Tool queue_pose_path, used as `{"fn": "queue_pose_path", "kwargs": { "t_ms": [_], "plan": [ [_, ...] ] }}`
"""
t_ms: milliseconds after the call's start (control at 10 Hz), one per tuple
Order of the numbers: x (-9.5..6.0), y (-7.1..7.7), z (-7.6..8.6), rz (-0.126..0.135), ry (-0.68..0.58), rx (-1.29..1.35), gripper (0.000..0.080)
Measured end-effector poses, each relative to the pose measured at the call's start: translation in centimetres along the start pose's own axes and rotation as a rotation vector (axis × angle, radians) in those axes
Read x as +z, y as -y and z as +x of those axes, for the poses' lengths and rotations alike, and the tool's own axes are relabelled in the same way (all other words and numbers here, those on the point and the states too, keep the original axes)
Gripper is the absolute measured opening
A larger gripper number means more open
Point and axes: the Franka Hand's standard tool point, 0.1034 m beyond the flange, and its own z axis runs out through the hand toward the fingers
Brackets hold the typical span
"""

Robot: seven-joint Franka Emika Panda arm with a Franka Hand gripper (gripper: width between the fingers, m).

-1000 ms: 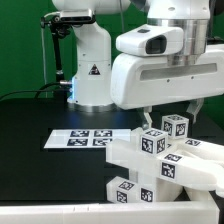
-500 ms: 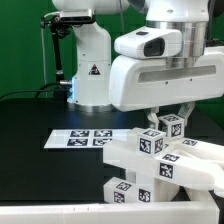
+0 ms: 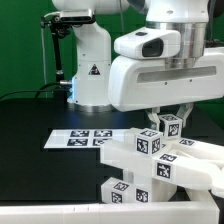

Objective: Assemble chair

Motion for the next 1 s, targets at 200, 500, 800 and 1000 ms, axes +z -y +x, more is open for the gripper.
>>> {"fn": "queue_pose_path", "kwargs": {
  "t_ms": [200, 500, 800, 1000],
  "plan": [
    [-0.01, 0.0, -0.14, 0.0, 0.001, 0.144, 0.0277],
    [0.48, 0.11, -0.62, 0.001, 0.005, 0.509, 0.0276],
    [0.67, 0.27, -0.7, 0.007, 0.002, 0.821, 0.0273],
    [0.65, 0.29, -0.65, 0.015, 0.001, 0.922, 0.0273]
  ]
}}
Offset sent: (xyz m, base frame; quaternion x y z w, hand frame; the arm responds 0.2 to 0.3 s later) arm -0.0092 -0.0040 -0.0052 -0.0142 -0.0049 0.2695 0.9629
